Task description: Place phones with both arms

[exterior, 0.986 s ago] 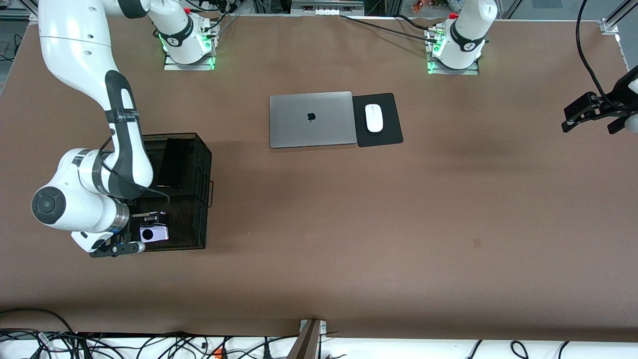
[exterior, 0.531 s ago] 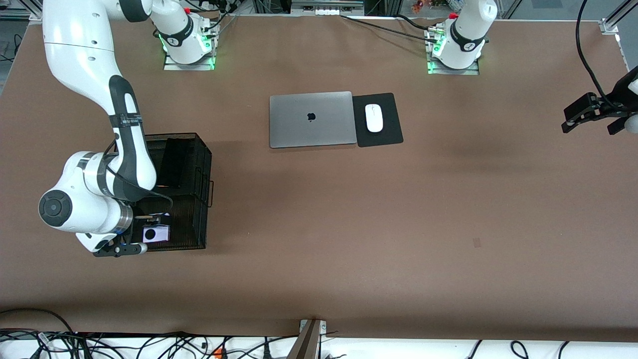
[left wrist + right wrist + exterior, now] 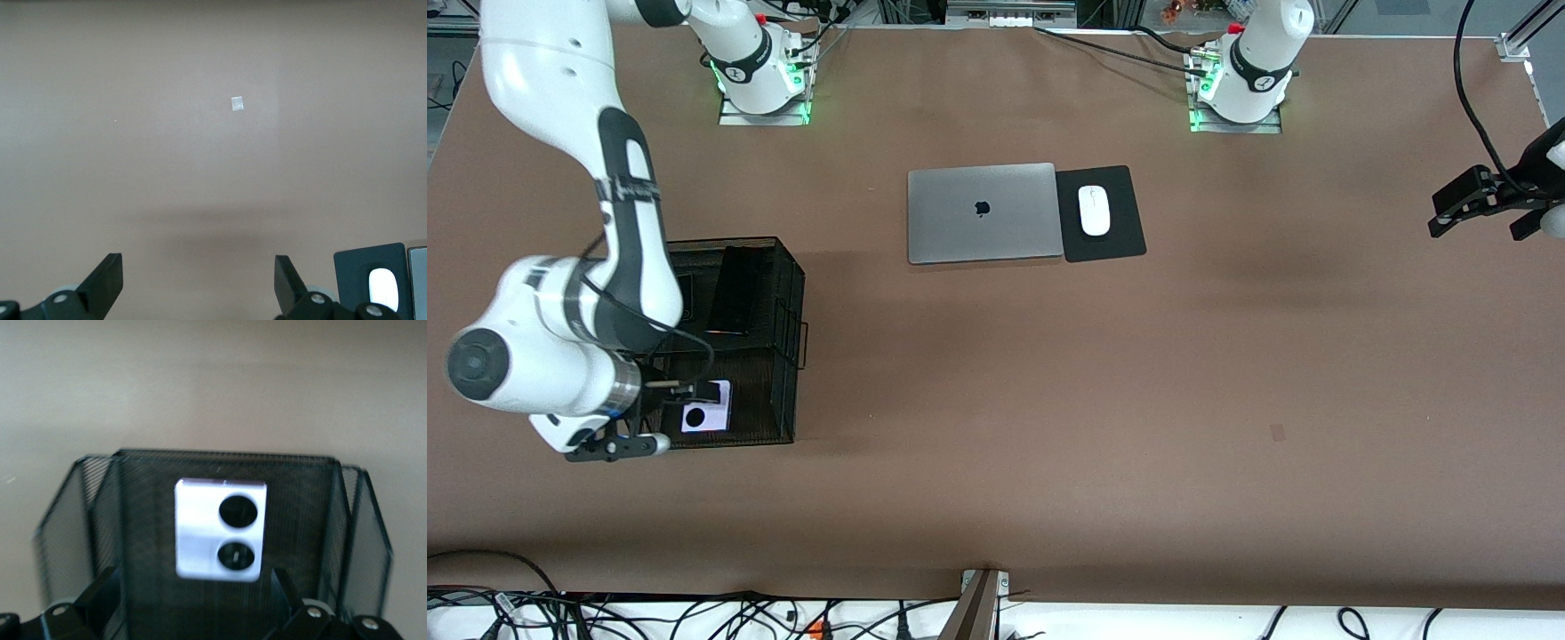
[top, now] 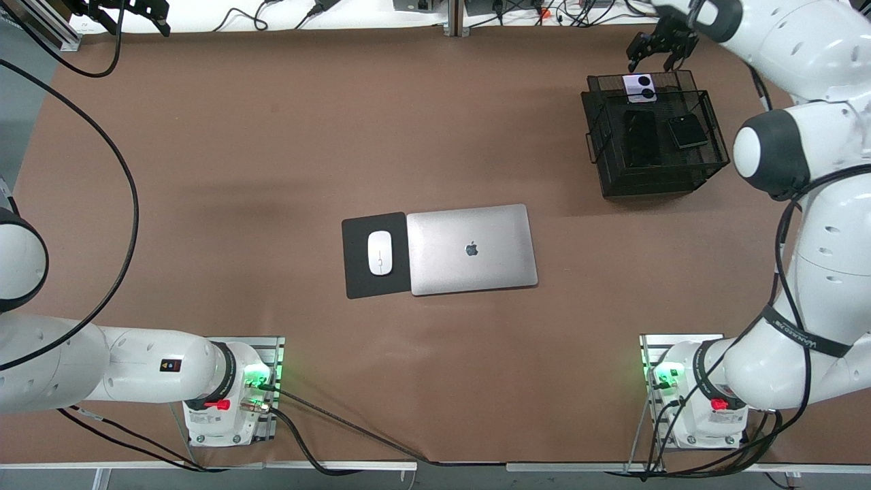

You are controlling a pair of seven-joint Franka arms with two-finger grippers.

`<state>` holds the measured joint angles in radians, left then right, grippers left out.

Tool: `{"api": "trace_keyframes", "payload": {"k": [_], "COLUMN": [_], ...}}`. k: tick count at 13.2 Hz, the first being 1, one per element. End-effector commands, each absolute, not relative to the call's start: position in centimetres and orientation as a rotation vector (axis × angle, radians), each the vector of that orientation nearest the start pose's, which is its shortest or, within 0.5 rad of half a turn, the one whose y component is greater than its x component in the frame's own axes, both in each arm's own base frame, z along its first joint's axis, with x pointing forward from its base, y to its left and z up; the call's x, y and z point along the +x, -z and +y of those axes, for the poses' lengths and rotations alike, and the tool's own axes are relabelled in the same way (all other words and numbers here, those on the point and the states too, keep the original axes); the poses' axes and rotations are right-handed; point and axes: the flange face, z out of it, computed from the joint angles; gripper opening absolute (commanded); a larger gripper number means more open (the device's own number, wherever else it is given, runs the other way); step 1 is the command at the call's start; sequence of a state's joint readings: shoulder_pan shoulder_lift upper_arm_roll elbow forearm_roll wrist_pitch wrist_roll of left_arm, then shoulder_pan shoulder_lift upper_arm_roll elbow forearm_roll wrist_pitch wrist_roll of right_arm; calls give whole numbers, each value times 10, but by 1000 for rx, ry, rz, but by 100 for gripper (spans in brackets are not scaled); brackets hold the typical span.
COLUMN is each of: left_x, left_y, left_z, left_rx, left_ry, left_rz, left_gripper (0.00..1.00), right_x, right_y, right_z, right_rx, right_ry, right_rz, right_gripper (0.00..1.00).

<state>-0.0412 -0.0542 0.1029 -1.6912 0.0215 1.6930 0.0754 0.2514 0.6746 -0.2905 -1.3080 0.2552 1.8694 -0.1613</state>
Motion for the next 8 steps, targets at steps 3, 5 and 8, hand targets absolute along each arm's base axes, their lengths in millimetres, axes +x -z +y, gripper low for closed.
{"api": "trace_keyframes", "payload": {"k": [3, 5, 8], "left_x": [551, 550, 550], "left_y": [-611, -612, -612], "left_z": [35, 33, 29], "left_rx": [-3128, -3128, -3128], "left_ry": [99, 100, 100], "left_rz": [23, 28, 38], "left_gripper": [100, 100, 100], "right_x": [665, 636, 601], "right_y": [-449, -466, -496], "right_z": [25, 16, 14], "right_rx": [-3072, -3090, -3130], "right_ry": [-193, -195, -144], "right_rz": [-110, -75, -68], "right_gripper": [100, 100, 100]}}
